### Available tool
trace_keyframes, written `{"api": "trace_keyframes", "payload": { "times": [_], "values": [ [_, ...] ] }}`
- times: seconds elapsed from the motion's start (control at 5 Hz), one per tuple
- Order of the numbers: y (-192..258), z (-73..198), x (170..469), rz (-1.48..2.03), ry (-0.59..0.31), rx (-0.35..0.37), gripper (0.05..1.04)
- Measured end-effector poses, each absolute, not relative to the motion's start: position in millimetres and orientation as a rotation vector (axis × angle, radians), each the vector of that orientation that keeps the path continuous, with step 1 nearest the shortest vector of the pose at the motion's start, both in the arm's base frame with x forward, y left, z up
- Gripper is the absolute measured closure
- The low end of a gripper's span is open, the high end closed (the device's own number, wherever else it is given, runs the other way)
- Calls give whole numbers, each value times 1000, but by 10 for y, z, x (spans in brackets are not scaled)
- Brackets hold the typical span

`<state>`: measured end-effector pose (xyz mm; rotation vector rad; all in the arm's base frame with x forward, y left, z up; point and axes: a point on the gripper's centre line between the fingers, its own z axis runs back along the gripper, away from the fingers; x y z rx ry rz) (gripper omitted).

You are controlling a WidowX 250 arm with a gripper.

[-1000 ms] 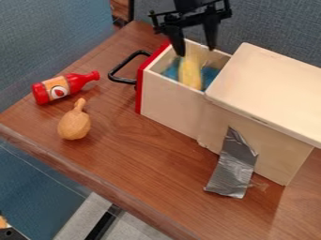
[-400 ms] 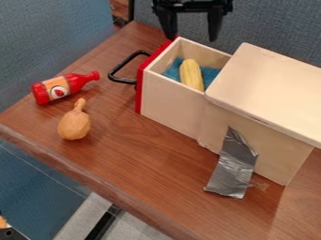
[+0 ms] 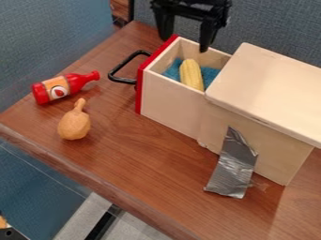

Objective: Remove the object out of the table and put it on the left box

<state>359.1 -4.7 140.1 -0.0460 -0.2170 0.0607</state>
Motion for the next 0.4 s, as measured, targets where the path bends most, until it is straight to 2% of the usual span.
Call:
{"api": "trace_keyframes", "payload": {
  "times": [0.2, 0.4],
  "values": [
    [-27, 1201, 3423, 44, -172, -37, 83],
    [44, 1188, 3330, 52, -177, -33, 83]
  ]
}}
